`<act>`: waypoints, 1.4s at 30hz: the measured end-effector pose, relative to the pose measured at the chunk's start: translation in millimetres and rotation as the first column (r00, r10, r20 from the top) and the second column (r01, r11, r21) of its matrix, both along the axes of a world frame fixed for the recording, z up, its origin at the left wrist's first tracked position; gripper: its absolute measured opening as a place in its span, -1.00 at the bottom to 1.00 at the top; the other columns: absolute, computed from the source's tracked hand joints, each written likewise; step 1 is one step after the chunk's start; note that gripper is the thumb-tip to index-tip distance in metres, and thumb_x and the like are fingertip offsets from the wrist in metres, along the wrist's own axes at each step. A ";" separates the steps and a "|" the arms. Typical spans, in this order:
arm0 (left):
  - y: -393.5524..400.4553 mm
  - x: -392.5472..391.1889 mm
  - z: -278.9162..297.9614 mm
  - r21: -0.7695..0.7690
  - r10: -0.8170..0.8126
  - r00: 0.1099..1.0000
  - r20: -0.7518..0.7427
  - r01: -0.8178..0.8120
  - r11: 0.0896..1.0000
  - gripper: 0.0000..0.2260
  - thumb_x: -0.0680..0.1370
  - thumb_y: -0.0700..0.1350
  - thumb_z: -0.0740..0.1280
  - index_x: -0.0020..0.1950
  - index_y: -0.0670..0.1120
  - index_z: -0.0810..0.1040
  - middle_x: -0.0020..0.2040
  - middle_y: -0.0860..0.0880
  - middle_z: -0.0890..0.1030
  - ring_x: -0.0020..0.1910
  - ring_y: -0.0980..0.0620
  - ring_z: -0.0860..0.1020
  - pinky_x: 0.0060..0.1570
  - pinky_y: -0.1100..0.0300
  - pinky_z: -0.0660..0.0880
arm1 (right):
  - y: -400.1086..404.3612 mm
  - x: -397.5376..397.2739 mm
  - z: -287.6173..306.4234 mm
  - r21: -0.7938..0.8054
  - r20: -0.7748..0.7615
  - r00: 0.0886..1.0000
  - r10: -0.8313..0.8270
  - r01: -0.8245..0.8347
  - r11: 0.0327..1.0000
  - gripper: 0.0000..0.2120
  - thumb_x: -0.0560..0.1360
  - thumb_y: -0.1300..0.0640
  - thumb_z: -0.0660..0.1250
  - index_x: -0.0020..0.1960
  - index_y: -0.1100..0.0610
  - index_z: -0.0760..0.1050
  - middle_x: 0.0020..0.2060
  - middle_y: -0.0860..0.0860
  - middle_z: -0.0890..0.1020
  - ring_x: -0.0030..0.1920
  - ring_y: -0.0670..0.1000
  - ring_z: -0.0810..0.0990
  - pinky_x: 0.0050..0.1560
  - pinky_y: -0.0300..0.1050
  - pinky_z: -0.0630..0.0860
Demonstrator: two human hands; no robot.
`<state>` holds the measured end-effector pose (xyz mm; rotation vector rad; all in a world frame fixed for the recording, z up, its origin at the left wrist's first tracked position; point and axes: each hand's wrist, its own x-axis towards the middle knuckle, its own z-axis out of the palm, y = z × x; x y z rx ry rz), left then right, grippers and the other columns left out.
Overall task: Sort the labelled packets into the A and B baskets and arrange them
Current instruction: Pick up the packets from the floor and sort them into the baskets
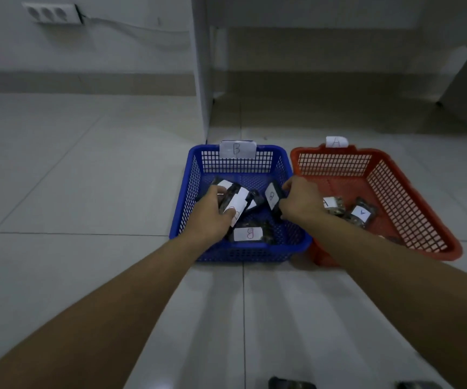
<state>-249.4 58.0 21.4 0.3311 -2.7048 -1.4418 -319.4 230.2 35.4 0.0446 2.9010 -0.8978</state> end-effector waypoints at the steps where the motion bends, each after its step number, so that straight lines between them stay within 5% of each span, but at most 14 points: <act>1: 1.3 -5.5 -3.2 -0.015 -0.010 1.000 0.012 0.010 1.000 -0.61 0.59 -0.20 0.33 0.39 -0.09 0.35 0.19 -0.04 0.54 0.18 -0.01 0.50 0.14 0.17 0.45 | 2.2 2.3 -1.2 -0.034 -0.034 0.999 0.016 -0.017 0.999 -0.70 0.48 0.32 0.41 0.18 0.16 0.49 0.13 0.12 0.57 0.05 0.15 0.61 0.06 0.08 0.62; 4: 1.7 -13.3 -13.2 -0.156 -0.089 0.996 0.029 0.092 0.983 -0.58 0.57 -0.20 0.35 0.42 -0.09 0.39 0.14 -0.05 0.60 0.21 -0.03 0.52 0.14 0.23 0.41 | 10.8 15.4 1.0 -0.112 -0.170 0.985 0.041 -0.061 0.992 -0.76 0.51 0.24 0.42 0.15 0.10 0.51 0.03 -0.05 0.56 0.03 -0.04 0.54 0.04 -0.18 0.50; 8: -6.1 -7.5 -20.4 -0.396 -0.134 0.986 -0.097 0.085 0.914 -0.56 0.52 -0.15 0.41 0.39 -0.08 0.45 0.29 -0.09 0.51 0.32 -0.07 0.40 0.33 0.03 0.37 | 16.8 43.3 0.5 -0.179 -0.200 0.976 0.088 -0.125 0.976 -0.83 0.53 0.20 0.40 0.09 0.05 0.50 -0.09 -0.14 0.56 -0.12 -0.19 0.52 -0.27 -0.48 0.35; 13: -32.2 31.4 -14.5 -0.430 -0.143 0.940 -0.310 -0.004 0.903 -0.71 0.51 -0.12 0.39 0.23 -0.01 0.52 0.17 -0.01 0.52 0.22 -0.06 0.39 0.21 0.02 0.38 | 0.9 85.3 -4.7 -0.206 -0.259 0.936 0.238 -0.295 0.933 -0.86 0.50 0.11 0.43 0.03 -0.03 0.52 -0.16 -0.16 0.61 -0.31 -0.26 0.50 -0.27 -0.42 0.33; 16: -61.6 74.2 -18.6 -0.452 -0.164 0.937 -0.309 0.007 0.892 -0.75 0.50 -0.08 0.33 0.17 0.01 0.52 0.08 0.03 0.51 0.12 -0.04 0.43 0.13 0.01 0.41 | -23.0 111.8 -7.2 -0.153 -0.270 0.885 0.379 -0.428 0.890 -0.85 0.48 0.05 0.44 0.01 -0.07 0.52 -0.17 -0.17 0.62 -0.32 -0.31 0.49 -0.23 -0.31 0.36; 27: -166.1 237.2 -46.8 -0.457 -0.124 0.981 0.147 0.179 0.872 -0.62 0.50 -0.09 0.39 0.29 0.00 0.43 0.14 0.02 0.47 0.15 -0.04 0.46 0.11 -0.02 0.46 | -130.7 210.9 -48.4 0.022 0.143 0.575 0.806 -0.816 0.578 -0.55 0.43 -0.06 0.50 0.27 -0.08 0.47 0.14 -0.12 0.52 -0.10 -0.18 0.44 -0.02 -0.18 0.40; 31: -189.2 273.4 -50.6 -0.501 -0.103 0.981 0.162 0.172 0.848 -0.60 0.51 -0.08 0.38 0.34 0.01 0.43 0.20 0.00 0.46 0.21 -0.04 0.40 0.17 -0.03 0.42 | -151.6 256.5 -73.2 -0.013 0.141 0.405 0.903 -0.912 0.411 -0.36 0.37 -0.13 0.52 0.40 -0.10 0.39 0.28 -0.09 0.42 0.27 -0.06 0.37 0.30 -0.06 0.39; 34: -207.9 291.7 -48.7 -0.587 -0.023 0.975 0.222 0.153 0.795 -0.54 0.50 -0.04 0.35 0.39 0.06 0.37 0.31 0.00 0.40 0.35 -0.08 0.29 0.26 -0.03 0.33 | -163.4 284.3 -81.4 0.003 0.126 0.307 0.943 -0.951 0.309 -0.30 0.38 -0.13 0.51 0.46 -0.10 0.35 0.32 -0.09 0.40 0.26 -0.04 0.36 0.28 -0.09 0.35; 38: -236.2 305.7 -50.5 -0.591 0.225 0.799 0.557 0.191 0.784 -0.26 0.45 0.18 0.36 0.54 0.14 0.07 0.56 -0.04 0.02 0.55 -0.13 -0.15 0.38 -0.33 0.08 | -170.7 303.9 -90.2 0.036 0.081 0.342 0.936 -0.940 0.340 -0.50 0.41 0.01 0.48 0.32 -0.13 0.48 0.22 -0.14 0.45 0.19 -0.06 0.40 0.22 -0.04 0.39; 40: -246.2 311.1 -57.0 -0.527 0.289 0.702 0.651 0.144 0.838 -0.11 0.38 0.26 0.43 0.55 0.09 0.01 0.55 -0.08 -0.06 0.53 -0.24 -0.10 0.37 -0.35 0.16 | -169.9 301.0 -89.9 0.013 0.075 0.379 0.922 -0.925 0.380 -0.57 0.42 0.01 0.47 0.27 -0.10 0.51 0.15 -0.13 0.47 0.16 -0.06 0.42 0.18 -0.06 0.40; 42: -249.5 313.1 -63.3 -0.508 0.300 0.698 0.650 0.105 0.855 -0.10 0.33 0.20 0.51 0.50 0.01 0.10 0.49 -0.13 0.05 0.45 -0.27 0.10 0.30 -0.16 0.35 | -164.8 292.9 -88.6 -0.020 0.053 0.420 0.906 -0.907 0.421 -0.60 0.44 0.00 0.48 0.25 -0.06 0.51 0.11 -0.13 0.47 0.12 -0.10 0.44 0.15 -0.12 0.42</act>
